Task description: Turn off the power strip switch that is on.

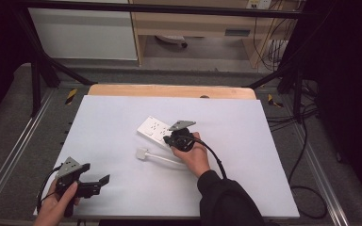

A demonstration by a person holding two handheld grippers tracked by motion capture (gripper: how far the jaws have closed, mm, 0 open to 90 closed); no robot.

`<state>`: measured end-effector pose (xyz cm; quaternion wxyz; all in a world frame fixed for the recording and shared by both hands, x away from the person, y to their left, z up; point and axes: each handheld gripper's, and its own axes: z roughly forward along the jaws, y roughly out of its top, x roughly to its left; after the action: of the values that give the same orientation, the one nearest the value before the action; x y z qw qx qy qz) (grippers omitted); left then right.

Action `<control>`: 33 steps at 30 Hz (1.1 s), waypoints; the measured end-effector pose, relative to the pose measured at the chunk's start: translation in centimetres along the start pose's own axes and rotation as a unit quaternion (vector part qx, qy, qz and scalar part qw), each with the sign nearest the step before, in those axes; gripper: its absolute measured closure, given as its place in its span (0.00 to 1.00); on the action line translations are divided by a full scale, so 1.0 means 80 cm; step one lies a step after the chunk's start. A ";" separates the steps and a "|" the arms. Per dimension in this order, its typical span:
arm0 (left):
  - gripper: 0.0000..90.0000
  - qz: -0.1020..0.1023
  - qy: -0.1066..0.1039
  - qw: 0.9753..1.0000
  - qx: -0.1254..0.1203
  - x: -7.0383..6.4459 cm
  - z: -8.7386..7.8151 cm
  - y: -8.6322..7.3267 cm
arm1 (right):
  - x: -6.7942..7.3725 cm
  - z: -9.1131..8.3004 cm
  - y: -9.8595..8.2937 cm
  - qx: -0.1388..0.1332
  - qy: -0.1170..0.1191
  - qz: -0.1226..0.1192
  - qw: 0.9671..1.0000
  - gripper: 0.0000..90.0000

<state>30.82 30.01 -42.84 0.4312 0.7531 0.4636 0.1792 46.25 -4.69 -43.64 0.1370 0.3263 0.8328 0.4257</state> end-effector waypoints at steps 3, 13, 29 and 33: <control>0.08 0.001 0.000 1.000 0.001 0.000 0.000 0.000 | 0.001 0.000 0.000 0.000 -0.002 -0.001 1.000 1.00; 0.08 0.002 0.000 1.000 0.002 0.000 0.000 0.000 | 0.002 0.004 -0.001 0.001 -0.003 -0.004 1.000 1.00; 0.08 0.004 0.000 1.000 0.001 0.000 0.000 0.000 | 0.007 0.005 0.001 -0.004 0.001 -0.008 1.000 1.00; 0.08 0.004 0.000 1.000 0.002 0.000 0.000 0.000 | 0.007 0.004 0.002 -0.004 0.001 -0.009 1.000 1.00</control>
<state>30.81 30.01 -42.86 0.4291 0.7560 0.4604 0.1798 46.02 -4.05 -43.69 0.1414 0.3180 0.8339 0.4284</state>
